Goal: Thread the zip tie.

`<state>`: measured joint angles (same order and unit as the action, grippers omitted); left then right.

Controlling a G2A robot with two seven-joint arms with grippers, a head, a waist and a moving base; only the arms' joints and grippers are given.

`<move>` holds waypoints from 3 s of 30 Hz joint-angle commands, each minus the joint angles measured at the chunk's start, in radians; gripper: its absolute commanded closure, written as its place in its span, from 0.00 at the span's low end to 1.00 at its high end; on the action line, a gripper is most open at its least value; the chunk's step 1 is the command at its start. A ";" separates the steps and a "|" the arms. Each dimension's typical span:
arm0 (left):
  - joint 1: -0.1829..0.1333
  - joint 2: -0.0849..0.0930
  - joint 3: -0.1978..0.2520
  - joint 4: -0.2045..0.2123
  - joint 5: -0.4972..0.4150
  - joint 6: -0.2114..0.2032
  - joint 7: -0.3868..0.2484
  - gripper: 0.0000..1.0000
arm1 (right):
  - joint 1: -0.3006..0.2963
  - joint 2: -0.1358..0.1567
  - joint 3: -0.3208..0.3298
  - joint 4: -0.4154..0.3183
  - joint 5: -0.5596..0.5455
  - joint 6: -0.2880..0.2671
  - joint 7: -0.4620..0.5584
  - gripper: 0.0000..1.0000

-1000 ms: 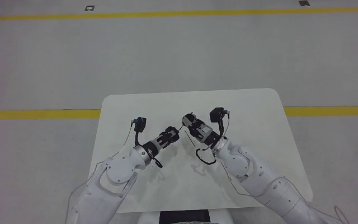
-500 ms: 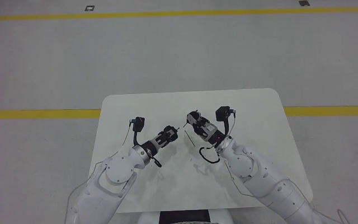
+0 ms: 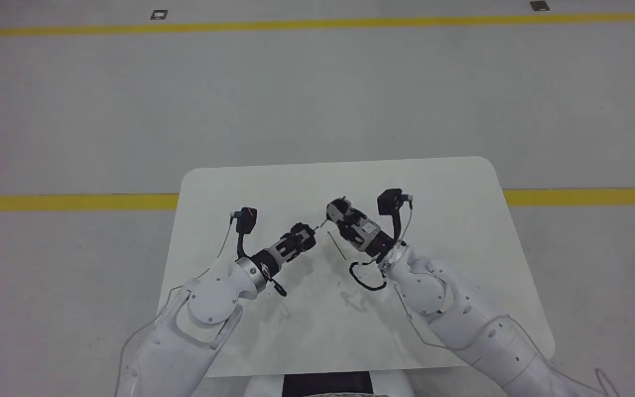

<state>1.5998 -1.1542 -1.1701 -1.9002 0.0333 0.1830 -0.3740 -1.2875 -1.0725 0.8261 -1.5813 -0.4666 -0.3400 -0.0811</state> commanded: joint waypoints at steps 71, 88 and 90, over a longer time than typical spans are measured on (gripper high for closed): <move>-0.005 0.022 0.012 -0.001 -0.029 -0.008 0.007 1.00 | 0.018 -0.025 -0.022 0.045 -0.031 0.000 -0.015 1.00; -0.014 0.025 0.021 0.005 -0.038 -0.012 0.010 1.00 | 0.022 -0.032 -0.039 0.046 -0.012 0.000 0.009 1.00; -0.013 0.025 0.021 0.004 -0.039 -0.011 0.013 1.00 | 0.023 -0.032 -0.040 0.049 -0.008 0.000 0.011 1.00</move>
<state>1.5862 -1.1289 -1.1490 -1.8957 -0.0052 0.1714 -0.3623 -1.2647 -1.1043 0.7861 -1.5334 -0.4763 -0.3400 -0.0707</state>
